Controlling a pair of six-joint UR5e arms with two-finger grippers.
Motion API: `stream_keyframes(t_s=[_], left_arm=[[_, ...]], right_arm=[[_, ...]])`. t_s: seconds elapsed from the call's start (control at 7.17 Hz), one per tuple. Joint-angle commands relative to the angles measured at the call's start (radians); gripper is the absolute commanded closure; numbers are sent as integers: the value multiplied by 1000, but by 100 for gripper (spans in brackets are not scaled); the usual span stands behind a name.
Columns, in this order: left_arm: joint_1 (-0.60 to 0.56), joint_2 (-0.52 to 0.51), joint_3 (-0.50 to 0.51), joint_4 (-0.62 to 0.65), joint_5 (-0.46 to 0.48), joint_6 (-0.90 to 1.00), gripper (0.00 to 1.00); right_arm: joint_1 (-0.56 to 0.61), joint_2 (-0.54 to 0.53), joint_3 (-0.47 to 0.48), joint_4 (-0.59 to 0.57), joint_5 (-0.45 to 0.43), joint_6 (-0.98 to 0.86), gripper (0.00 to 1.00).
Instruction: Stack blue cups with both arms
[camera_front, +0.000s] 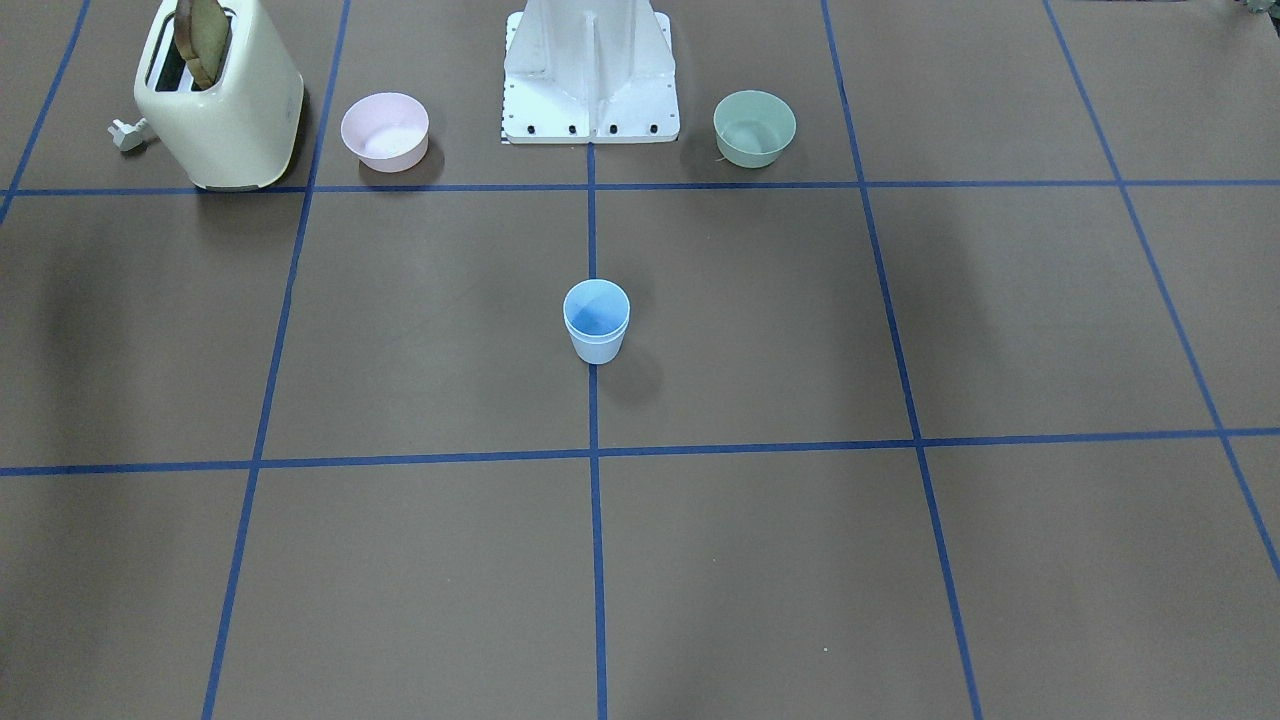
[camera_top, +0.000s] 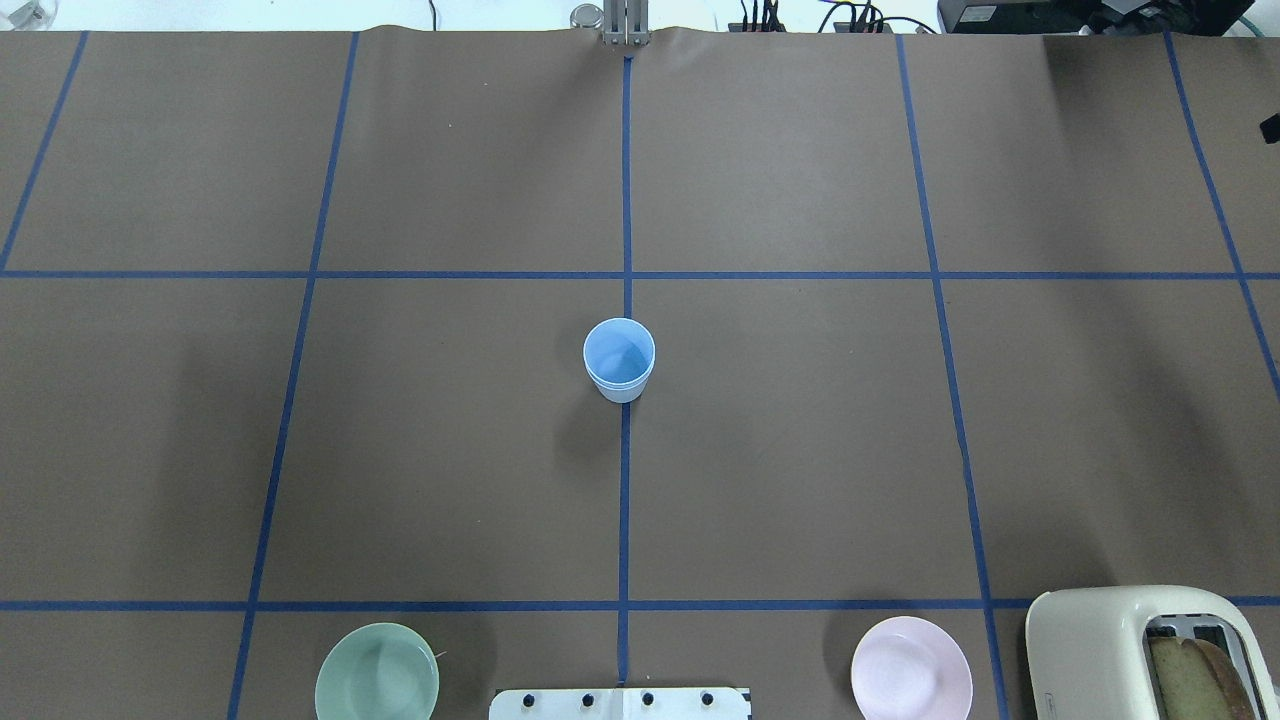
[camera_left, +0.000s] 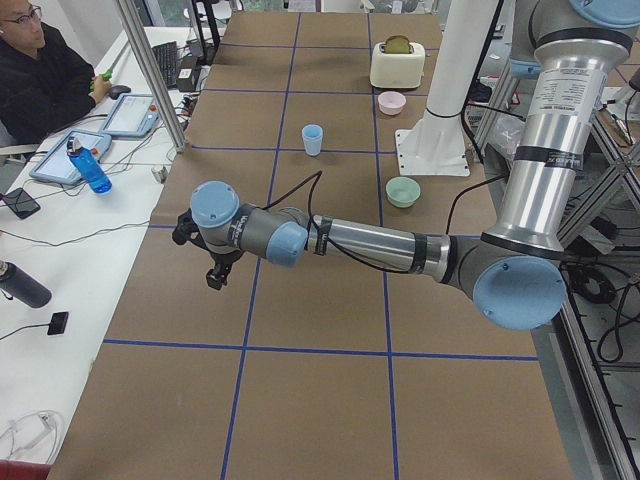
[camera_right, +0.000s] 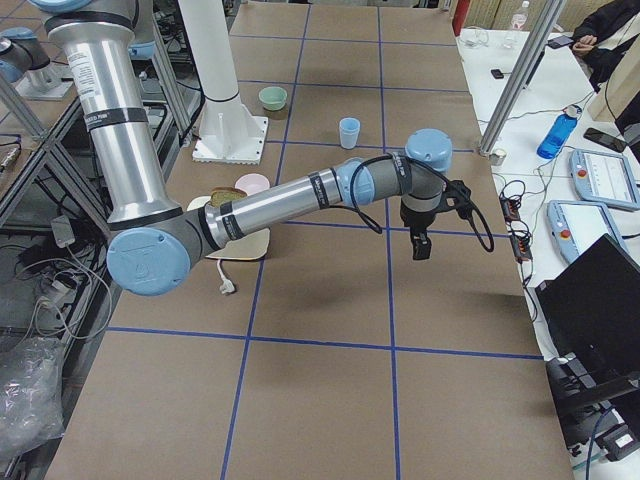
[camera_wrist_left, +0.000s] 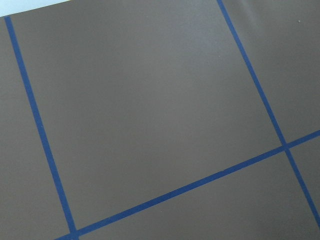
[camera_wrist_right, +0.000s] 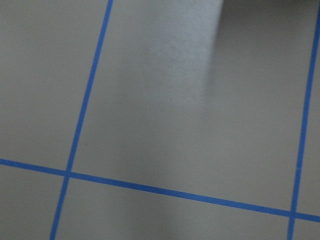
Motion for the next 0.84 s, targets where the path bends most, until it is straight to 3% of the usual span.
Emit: stream_keyframes(t_s=[0.0,0.56,0.7], left_arm=[[-35,42,3,-1,-46,49,3],[-36,62,1,-6,-39,73,3],[-39,65,0,-19,-39,78,3]], right_arm=[[76,-74,-74,0,12,-169,0],[96,-85,-119,2,12,-168,0],[94,-91,-124,49,9,-168,0]])
